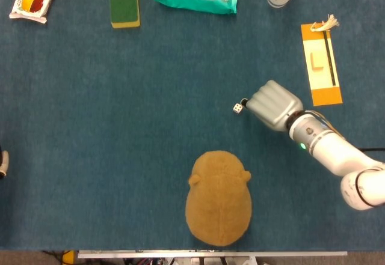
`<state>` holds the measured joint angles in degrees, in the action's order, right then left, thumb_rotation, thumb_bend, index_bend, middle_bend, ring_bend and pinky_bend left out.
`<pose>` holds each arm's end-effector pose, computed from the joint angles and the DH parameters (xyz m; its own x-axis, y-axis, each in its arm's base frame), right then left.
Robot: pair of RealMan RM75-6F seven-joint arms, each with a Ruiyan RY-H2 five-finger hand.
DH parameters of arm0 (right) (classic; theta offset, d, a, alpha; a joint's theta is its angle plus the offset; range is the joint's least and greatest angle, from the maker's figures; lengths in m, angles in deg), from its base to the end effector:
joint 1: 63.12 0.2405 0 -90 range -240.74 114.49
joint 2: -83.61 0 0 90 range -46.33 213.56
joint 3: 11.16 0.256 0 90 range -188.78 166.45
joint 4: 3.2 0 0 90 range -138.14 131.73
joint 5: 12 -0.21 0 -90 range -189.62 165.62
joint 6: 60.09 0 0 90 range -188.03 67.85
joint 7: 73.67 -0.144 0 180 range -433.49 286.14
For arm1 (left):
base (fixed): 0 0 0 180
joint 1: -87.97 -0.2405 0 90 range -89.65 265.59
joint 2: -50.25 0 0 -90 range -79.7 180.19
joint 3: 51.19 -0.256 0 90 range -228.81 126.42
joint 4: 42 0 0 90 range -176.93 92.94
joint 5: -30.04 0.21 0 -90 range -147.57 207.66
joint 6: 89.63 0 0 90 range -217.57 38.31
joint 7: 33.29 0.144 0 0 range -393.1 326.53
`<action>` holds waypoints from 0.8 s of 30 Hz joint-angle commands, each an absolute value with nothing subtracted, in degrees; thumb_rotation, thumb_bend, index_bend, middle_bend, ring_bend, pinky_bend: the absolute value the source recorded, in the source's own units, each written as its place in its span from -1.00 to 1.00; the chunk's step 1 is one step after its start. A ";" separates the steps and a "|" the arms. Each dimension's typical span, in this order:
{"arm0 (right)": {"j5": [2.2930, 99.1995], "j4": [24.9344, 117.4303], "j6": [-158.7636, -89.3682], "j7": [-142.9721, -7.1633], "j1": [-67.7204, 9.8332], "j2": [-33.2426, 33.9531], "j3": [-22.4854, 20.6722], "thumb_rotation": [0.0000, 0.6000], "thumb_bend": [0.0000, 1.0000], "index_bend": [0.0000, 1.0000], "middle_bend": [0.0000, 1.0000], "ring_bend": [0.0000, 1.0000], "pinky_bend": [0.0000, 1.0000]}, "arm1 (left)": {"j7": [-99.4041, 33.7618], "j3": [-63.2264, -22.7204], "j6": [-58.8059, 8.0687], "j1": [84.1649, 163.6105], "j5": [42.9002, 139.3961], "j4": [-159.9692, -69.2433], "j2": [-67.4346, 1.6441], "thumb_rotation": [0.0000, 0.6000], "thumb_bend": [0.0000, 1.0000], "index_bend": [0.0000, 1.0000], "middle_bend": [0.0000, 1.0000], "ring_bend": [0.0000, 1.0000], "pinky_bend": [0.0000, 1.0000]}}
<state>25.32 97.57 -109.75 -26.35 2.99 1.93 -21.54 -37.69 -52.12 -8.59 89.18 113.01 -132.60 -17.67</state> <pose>-0.1250 -0.3040 -0.0359 0.8724 -0.3305 0.3602 -0.4859 -0.6675 0.5642 -0.3364 0.1445 0.1247 0.2745 0.1549 0.9490 0.9490 0.1153 -0.2933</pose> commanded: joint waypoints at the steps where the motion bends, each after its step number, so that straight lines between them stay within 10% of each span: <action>1: 25.58 98.11 -110.06 -26.15 2.61 2.31 -22.03 1.00 1.00 -0.40 1.00 1.00 1.00 | -37.78 -52.17 -8.61 89.15 113.00 -132.49 -17.77 1.00 -0.15 -0.36 -0.53 -0.66 -0.17; 24: 26.23 95.54 -107.91 -27.09 2.76 -0.02 -20.44 1.00 1.00 -0.40 1.00 1.00 1.00 | -38.71 -52.22 -8.42 88.90 113.03 -132.02 -17.82 1.00 -0.15 -0.36 -0.52 -0.66 -0.17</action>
